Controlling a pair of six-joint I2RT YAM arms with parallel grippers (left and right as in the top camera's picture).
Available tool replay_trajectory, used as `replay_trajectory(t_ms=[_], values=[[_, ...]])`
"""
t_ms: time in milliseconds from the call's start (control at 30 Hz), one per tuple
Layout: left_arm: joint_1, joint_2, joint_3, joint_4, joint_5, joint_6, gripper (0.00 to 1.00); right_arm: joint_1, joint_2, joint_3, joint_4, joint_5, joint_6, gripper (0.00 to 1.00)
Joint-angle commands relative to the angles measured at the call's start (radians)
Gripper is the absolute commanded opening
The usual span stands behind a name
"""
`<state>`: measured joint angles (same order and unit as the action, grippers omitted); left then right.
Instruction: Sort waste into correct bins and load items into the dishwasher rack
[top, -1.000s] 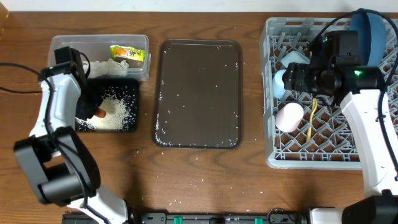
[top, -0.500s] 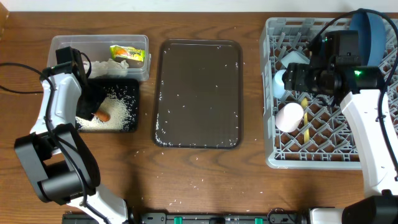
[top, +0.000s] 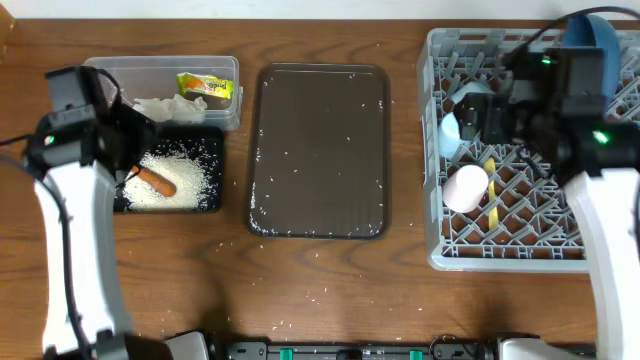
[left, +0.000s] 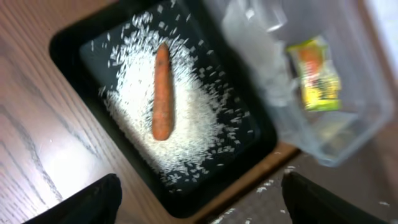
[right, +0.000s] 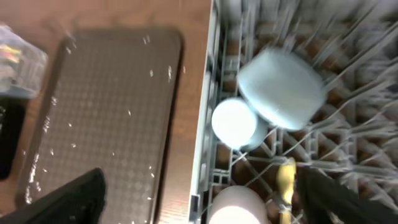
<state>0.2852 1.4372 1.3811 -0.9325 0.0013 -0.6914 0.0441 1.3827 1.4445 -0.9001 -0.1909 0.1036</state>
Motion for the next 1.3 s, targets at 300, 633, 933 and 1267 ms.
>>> replay_trajectory(t_ms=[300, 633, 933, 1267], values=[[0.000, -0.032, 0.011, -0.005, 0.006, 0.022, 0.92, 0.010, -0.392, 0.035, -0.070, 0.142, -0.011, 0.99], [0.000, -0.032, 0.011, -0.005, 0.006, 0.022, 0.97, 0.009, -0.546, 0.035, -0.160, 0.192, -0.068, 0.99], [0.000, -0.032, 0.011, -0.005, 0.006, 0.022, 0.97, 0.013, -0.560, -0.042, -0.055, 0.127, -0.067, 0.99], [0.000, -0.032, 0.011, -0.005, 0.006, 0.022, 0.97, 0.042, -0.916, -0.805, 0.565, 0.126, -0.075, 0.99]])
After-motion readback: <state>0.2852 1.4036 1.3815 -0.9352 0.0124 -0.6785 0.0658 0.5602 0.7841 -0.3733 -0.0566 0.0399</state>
